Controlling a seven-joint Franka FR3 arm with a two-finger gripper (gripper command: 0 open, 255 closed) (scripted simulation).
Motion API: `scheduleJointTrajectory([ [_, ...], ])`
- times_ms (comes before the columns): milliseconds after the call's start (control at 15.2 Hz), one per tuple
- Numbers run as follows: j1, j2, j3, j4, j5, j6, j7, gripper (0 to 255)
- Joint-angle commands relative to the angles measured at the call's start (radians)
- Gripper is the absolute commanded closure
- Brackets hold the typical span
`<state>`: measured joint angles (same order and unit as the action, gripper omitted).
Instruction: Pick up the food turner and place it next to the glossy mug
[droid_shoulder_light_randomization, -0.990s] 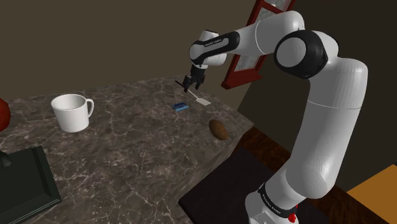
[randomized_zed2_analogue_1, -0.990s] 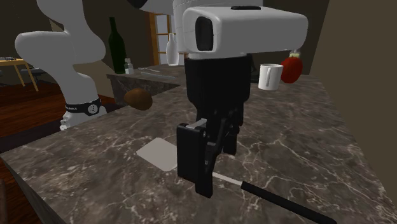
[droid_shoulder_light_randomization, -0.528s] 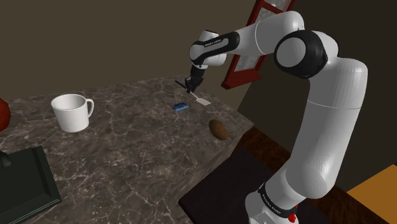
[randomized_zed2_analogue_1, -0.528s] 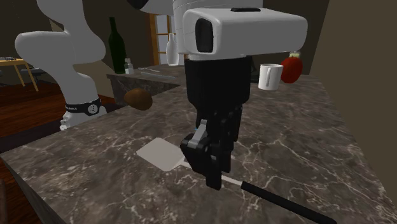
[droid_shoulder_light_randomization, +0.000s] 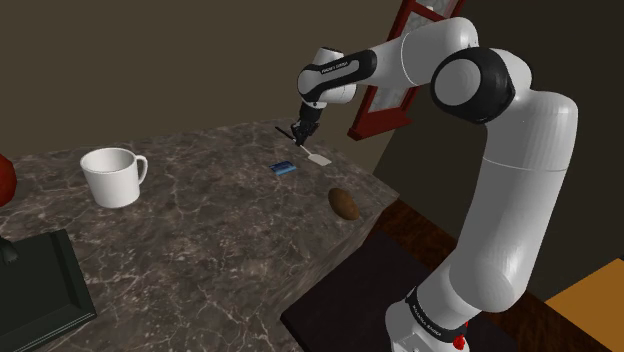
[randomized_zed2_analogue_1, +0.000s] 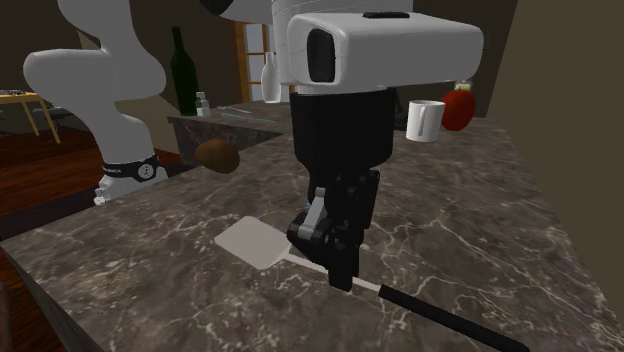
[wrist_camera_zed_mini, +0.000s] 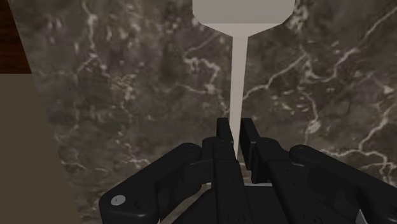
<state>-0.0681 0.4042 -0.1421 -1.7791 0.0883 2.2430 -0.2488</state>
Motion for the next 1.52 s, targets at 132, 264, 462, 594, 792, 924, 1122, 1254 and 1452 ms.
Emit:
scheduleJointTrajectory([
  [132, 0.001, -0.019, -0.002, 0.014, -0.004, -0.033, 0.003, 255],
  [264, 0.002, -0.030, -0.003, 0.025, -0.007, -0.056, 0.005, 255],
  [462, 0.003, -0.047, -0.005, 0.043, -0.011, -0.090, 0.008, 255],
  [594, 0.003, -0.057, -0.006, 0.057, -0.013, -0.113, 0.010, 255],
  [792, 0.004, -0.070, -0.007, 0.078, -0.016, -0.148, 0.012, 255],
  [924, 0.004, -0.078, -0.008, 0.094, -0.018, -0.172, 0.014, 255],
  [1122, 0.004, -0.089, -0.009, 0.120, -0.021, -0.208, 0.016, 255],
  [1254, 0.004, -0.095, -0.009, 0.138, -0.022, -0.232, 0.017, 255],
  [1452, 0.004, -0.103, -0.010, 0.168, -0.024, -0.270, 0.019, 255],
])
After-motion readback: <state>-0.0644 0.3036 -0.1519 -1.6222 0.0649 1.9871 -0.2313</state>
